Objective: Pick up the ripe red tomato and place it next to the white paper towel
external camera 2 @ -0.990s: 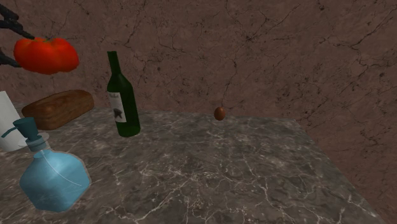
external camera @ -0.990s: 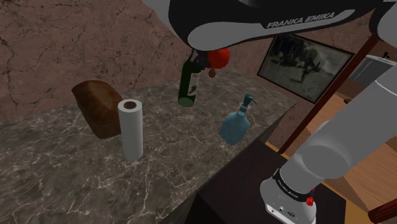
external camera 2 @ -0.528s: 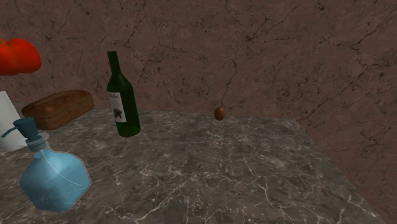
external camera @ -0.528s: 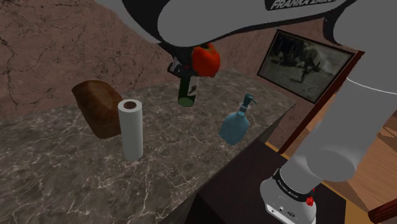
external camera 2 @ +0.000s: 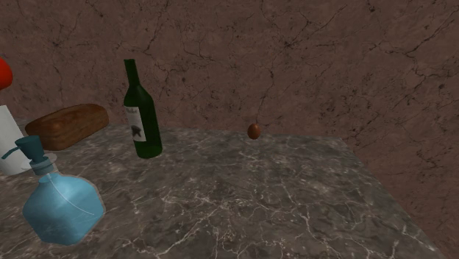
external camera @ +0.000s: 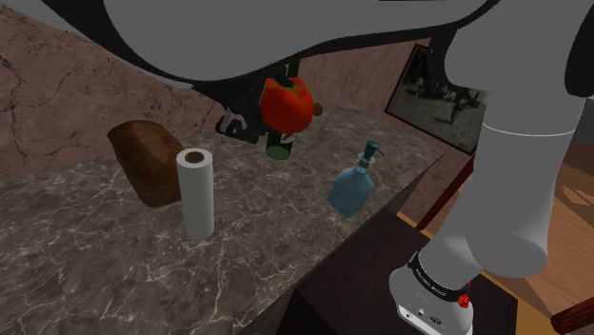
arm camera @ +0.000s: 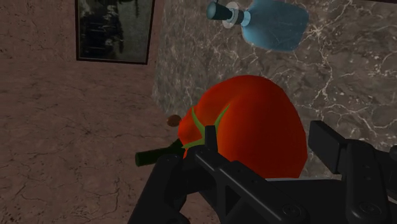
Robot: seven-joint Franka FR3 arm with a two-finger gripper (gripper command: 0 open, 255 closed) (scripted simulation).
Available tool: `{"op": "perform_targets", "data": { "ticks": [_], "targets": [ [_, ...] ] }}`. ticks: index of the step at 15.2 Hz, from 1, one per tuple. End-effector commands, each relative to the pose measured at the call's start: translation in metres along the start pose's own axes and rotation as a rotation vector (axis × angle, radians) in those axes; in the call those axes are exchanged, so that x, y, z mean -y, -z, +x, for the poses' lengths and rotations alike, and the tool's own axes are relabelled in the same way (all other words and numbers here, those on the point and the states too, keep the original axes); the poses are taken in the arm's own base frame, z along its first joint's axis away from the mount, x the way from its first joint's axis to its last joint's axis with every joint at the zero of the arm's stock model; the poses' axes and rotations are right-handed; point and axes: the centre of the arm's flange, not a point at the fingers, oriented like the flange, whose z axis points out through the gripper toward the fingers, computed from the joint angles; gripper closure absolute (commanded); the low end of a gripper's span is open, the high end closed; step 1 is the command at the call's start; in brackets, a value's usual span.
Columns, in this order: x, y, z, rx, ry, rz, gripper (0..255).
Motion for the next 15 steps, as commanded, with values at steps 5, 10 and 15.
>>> {"op": "perform_targets", "data": {
  "ticks": [5,10,15],
  "targets": [
    [0.026,-0.017,0.005,0.000,-0.001,0.000,255],
    [0.048,-0.031,0.010,0.000,-0.001,0.000,255],
    [0.069,-0.046,0.015,0.000,-0.001,0.000,255]
  ]
}}
